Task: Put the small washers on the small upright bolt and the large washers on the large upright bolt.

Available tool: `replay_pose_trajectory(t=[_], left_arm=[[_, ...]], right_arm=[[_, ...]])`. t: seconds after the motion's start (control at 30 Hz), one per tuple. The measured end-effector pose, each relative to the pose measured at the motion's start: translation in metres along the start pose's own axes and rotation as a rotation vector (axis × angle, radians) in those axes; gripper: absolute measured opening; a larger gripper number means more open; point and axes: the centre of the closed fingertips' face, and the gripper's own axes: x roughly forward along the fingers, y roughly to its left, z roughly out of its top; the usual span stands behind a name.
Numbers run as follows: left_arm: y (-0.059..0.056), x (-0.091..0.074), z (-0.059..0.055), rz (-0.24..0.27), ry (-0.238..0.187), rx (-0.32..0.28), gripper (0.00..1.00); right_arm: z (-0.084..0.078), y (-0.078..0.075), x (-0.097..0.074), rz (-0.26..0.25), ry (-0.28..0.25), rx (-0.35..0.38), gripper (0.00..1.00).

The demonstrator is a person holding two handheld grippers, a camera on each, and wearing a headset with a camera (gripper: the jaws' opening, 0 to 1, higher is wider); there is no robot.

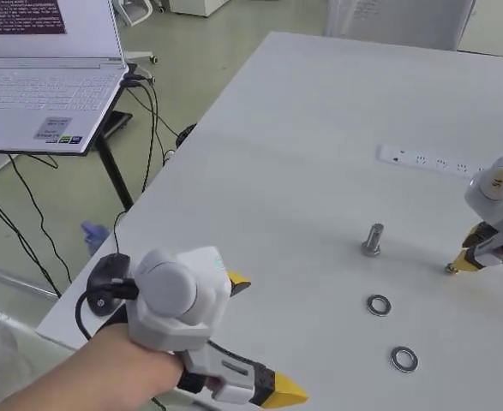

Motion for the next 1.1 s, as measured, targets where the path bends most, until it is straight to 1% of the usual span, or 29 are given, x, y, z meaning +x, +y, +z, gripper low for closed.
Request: replay_pose_trajectory(t=[0.2, 0.3, 0.53, 0.7, 0.73, 0.87, 0.9, 0.93, 1.1], left_arm=[[0.0, -0.002, 0.003, 0.001, -0.006, 0.007, 0.94], [-0.001, -0.003, 0.003, 0.001, -0.005, 0.01, 0.95], [-0.005, -0.005, 0.004, 0.0, -0.007, 0.019, 0.96], [-0.009, -0.007, 0.005, 0.0, -0.012, 0.023, 0.96], [-0.01, -0.007, 0.004, 0.0, -0.013, 0.025, 0.96], [-0.012, -0.009, 0.004, -0.002, -0.014, 0.03, 0.96], [-0.013, -0.009, 0.004, -0.003, -0.015, 0.03, 0.96], [-0.014, -0.009, 0.004, -0.004, -0.015, 0.029, 0.96], [-0.017, -0.01, 0.004, -0.007, -0.017, 0.034, 0.96]], right_arm=[[0.011, 0.006, -0.011, -0.002, -0.017, -0.007, 0.29], [0.015, 0.013, -0.015, 0.006, -0.023, -0.009, 0.3], [0.016, 0.026, -0.023, 0.015, -0.022, -0.027, 0.31], [0.017, 0.038, -0.027, 0.023, -0.022, -0.045, 0.31], [0.017, 0.043, -0.028, 0.028, -0.026, -0.048, 0.31], [0.018, 0.053, -0.028, 0.037, -0.03, -0.056, 0.32], [0.019, 0.059, -0.027, 0.049, -0.034, -0.061, 0.33], [0.019, 0.061, -0.027, 0.051, -0.034, -0.063, 0.33], [0.021, 0.078, -0.021, 0.077, -0.039, -0.086, 0.37]])
